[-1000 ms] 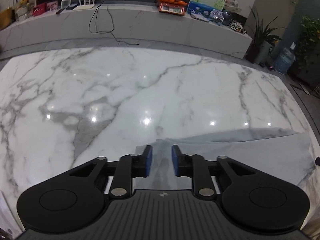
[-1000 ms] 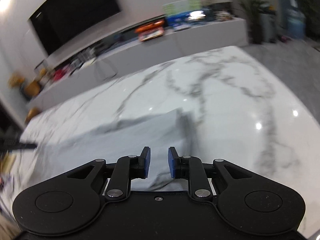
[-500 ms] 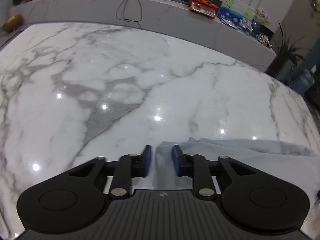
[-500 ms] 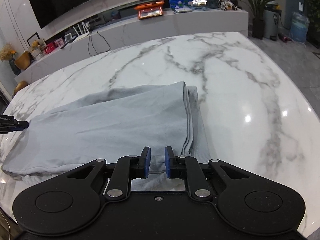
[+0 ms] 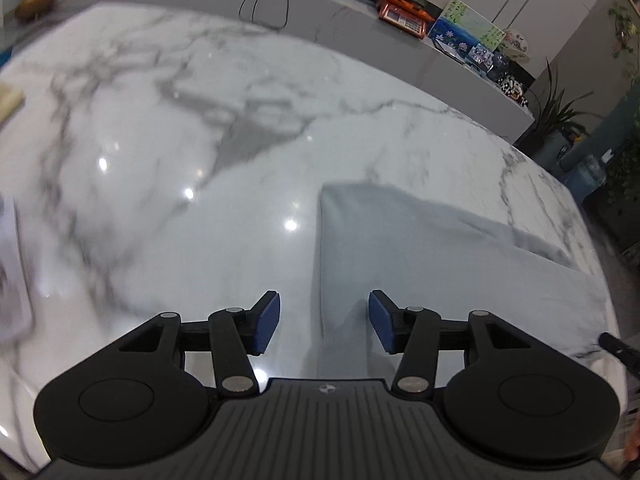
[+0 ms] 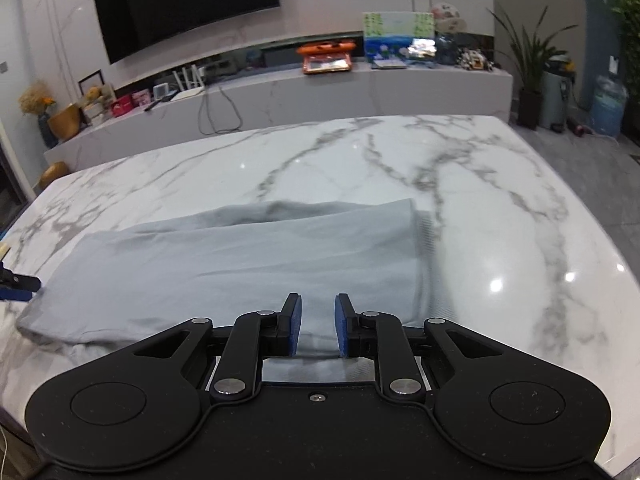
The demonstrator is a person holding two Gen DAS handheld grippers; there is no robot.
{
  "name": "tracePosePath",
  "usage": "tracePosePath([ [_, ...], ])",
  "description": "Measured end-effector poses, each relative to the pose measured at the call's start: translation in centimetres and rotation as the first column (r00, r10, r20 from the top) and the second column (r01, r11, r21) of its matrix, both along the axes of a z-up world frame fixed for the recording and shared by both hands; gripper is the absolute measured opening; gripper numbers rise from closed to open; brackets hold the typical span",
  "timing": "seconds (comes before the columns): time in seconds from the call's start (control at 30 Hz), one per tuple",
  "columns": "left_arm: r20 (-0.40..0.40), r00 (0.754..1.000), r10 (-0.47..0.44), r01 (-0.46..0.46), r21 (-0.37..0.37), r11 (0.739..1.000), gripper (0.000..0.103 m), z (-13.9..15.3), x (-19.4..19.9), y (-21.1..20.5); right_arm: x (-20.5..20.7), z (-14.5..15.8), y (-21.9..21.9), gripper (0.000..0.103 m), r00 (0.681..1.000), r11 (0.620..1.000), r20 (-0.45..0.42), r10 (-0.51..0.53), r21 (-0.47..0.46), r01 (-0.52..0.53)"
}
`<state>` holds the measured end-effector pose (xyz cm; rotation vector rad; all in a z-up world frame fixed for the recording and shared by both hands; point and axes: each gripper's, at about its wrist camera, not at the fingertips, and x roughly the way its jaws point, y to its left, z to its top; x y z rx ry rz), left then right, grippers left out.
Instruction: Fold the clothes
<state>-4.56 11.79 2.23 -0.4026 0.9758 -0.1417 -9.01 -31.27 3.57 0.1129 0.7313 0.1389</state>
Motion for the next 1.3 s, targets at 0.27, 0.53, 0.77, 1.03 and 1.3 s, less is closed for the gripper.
tracePosePath([
  [0.27,0.048,0.999,0.011,-0.01,-0.027,1.0,0.047,-0.7,-1.5,-0.6,-0.6,0.7,1.9,0.017,0.997,0.998,0.059,0.049,-0.044,-0.046],
  [0.53,0.082,0.996,0.02,-0.02,-0.001,1.0,0.014,-1.0,-2.1,-2.0,-0.5,0.6,2.2,0.017,0.997,0.997,0.065,0.05,-0.063,-0.046],
  [0.77,0.122,0.992,0.022,-0.017,-0.046,0.999,0.01,0.0,-2.4,-1.6,-0.9,0.2,4.0,0.017,0.995,0.994,0.065,0.079,-0.079,-0.074],
  [1.03,0.175,0.984,0.036,-0.021,-0.087,0.996,0.01,1.8,-2.6,-2.1,-0.2,-0.7,8.6,0.013,0.983,0.982,0.065,0.171,-0.091,-0.165],
  [1.3,0.242,0.97,-0.019,0.051,-0.129,0.99,0.01,5.1,-1.7,-4.0,1.0,-2.6,11.2,0.013,0.976,0.969,-0.057,0.211,-0.116,-0.216],
])
